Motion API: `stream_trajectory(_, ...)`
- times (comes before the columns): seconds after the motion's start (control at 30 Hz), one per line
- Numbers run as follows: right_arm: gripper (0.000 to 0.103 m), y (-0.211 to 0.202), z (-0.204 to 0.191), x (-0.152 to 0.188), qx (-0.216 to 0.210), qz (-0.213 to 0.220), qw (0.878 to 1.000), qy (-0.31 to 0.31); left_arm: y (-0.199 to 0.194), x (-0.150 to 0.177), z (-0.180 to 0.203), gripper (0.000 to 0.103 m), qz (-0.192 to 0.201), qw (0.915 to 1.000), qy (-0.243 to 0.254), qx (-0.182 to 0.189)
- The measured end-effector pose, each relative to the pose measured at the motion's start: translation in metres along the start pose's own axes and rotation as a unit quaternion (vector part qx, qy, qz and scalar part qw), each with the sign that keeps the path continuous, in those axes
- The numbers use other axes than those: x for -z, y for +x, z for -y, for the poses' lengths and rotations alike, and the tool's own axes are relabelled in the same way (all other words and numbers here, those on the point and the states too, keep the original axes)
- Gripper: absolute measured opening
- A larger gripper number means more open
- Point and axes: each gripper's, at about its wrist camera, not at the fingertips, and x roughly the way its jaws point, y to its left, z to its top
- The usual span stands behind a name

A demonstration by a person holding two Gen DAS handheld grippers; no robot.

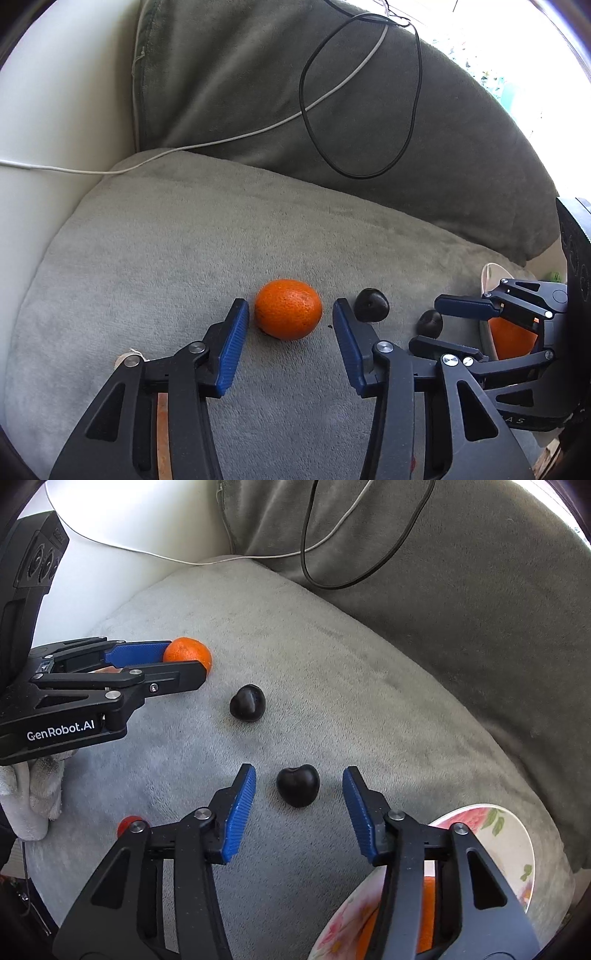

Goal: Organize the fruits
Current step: 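Close the left tool on the tangerine while the right tool grasps the plum, then carry the tangerine and plum over the plate with both tools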

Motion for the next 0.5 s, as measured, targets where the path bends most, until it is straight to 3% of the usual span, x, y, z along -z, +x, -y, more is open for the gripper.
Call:
stream_trajectory(0.07, 0.034, 0.002, -0.001, 0.0, 0.001, -0.004, 1.0, -0.002, 0.002, 0.0, 0.0, 0.039, -0.003, 1.0, 0.0, -0.002)
stream_trajectory(0.23, 0.024, 0.003, 0.0, 0.0, 0.001, -0.003, 1.0, 0.004, 0.003, 0.0, 0.0, 0.036, -0.002, 1.0, 0.0, -0.001)
stream_trajectory(0.5, 0.023, -0.01, 0.004, 0.006, -0.004, 0.015, 1.0, 0.021, -0.005, 0.001, 0.002, 0.035, 0.004, 1.0, -0.003, 0.001)
